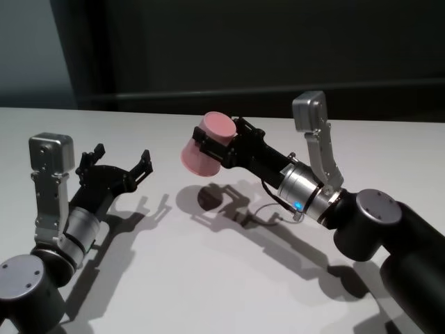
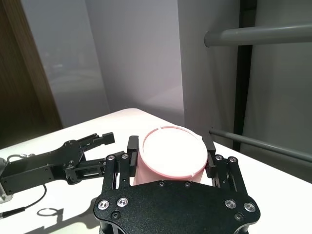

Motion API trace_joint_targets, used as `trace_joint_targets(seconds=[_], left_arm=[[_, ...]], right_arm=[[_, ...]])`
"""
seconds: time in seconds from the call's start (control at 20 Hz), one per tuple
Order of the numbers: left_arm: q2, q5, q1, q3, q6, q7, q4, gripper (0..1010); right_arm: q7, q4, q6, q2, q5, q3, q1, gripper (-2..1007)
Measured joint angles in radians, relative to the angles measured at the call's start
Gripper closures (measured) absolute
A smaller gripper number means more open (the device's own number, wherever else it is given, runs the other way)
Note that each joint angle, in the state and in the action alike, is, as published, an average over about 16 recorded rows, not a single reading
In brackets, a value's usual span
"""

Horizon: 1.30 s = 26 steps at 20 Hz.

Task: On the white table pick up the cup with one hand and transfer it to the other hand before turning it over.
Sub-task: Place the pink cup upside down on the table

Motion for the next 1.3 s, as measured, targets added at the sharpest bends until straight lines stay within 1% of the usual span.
trace_joint_targets(seconds=[0.35, 0.7, 0.95, 1.3], left_arm=[[0.000, 0.000, 0.000, 0.000, 0.000, 0.000, 0.000, 9], [0.000, 0.000, 0.000, 0.000, 0.000, 0.000, 0.000, 9], [0.000, 0.000, 0.000, 0.000, 0.000, 0.000, 0.000, 9], [0.000, 0.000, 0.000, 0.000, 0.000, 0.000, 0.000, 9]], right_arm=[[-0.011, 0.014, 0.030, -0.001, -0.066, -0.026, 0.014, 249], [-0.019, 0.022, 0.065, 0.000, -0.121, -0.046, 0.021, 249], [-0.020, 0.027, 0.086, 0.000, -0.155, -0.056, 0.023, 249], [-0.017, 0.039, 0.101, -0.003, -0.191, -0.064, 0.023, 249]])
